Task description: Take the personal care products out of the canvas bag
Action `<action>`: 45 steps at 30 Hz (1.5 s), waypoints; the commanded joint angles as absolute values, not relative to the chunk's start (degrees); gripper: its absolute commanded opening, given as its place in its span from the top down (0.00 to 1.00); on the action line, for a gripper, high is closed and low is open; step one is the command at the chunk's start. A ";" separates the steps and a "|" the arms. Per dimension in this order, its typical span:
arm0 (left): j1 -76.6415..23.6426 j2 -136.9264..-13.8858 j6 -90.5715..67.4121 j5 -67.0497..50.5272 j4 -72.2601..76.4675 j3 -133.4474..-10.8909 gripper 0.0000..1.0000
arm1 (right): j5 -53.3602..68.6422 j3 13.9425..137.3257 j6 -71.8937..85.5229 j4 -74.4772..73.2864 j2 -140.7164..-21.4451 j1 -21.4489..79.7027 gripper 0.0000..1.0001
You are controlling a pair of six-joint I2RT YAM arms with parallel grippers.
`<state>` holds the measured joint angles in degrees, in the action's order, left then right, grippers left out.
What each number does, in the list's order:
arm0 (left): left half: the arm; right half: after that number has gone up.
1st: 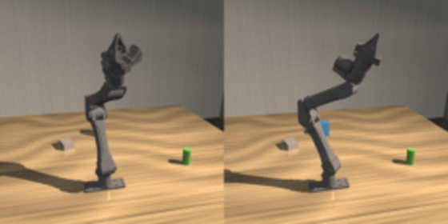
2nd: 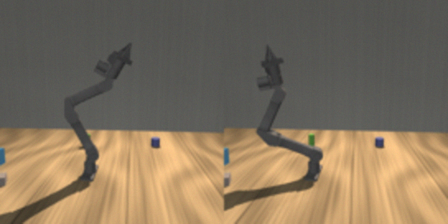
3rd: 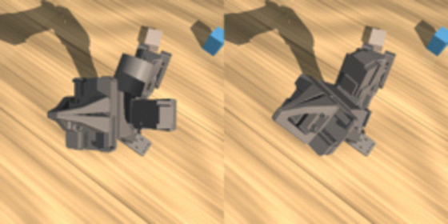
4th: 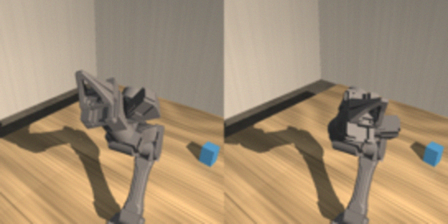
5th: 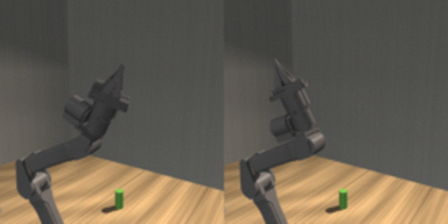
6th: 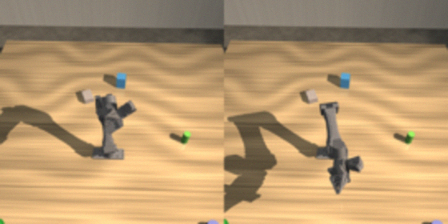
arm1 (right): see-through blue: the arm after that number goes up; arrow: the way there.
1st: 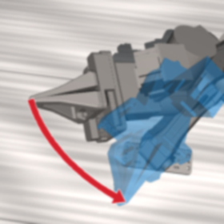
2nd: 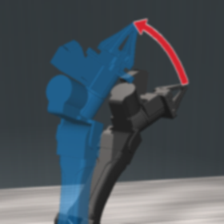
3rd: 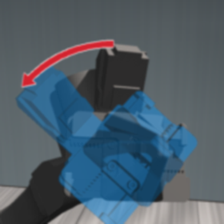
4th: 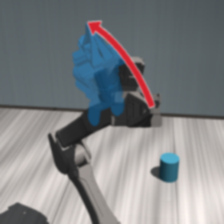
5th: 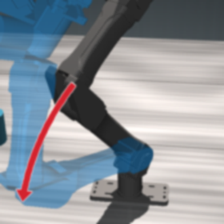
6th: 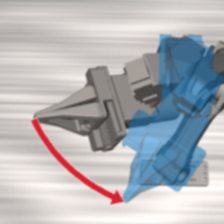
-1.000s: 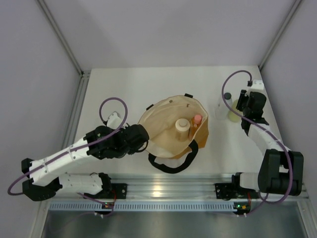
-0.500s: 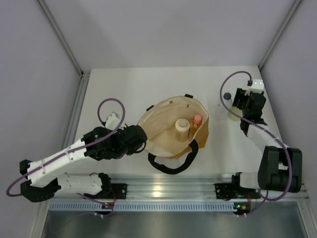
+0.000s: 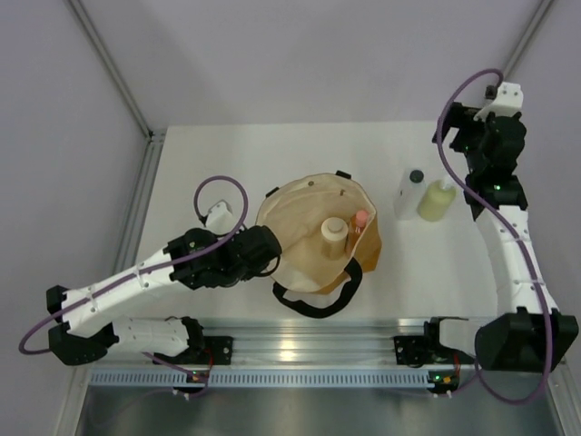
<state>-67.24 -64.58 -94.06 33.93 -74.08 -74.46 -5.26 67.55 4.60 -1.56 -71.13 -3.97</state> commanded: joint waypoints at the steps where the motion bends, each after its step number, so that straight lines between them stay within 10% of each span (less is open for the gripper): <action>1: -67.50 -66.26 -90.71 34.28 -70.40 -76.55 1.00 | 5.16 78.03 7.73 -18.41 -64.60 2.34 0.06; 10: -67.50 -67.94 -86.23 34.01 -65.22 -77.34 1.00 | 7.65 85.26 20.72 -29.79 -63.11 32.50 0.31; 19: -67.50 -68.47 -86.31 34.01 -63.46 -76.90 1.00 | -10.01 85.78 21.80 -44.90 -70.56 55.18 0.36; 45: -67.50 -66.01 -90.26 34.02 -63.72 -74.27 1.00 | -18.28 86.66 15.21 -55.64 -89.38 47.03 0.30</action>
<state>-67.24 -66.48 -88.86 34.17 -65.08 -75.09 -18.50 87.48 17.69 -56.42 -87.92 49.21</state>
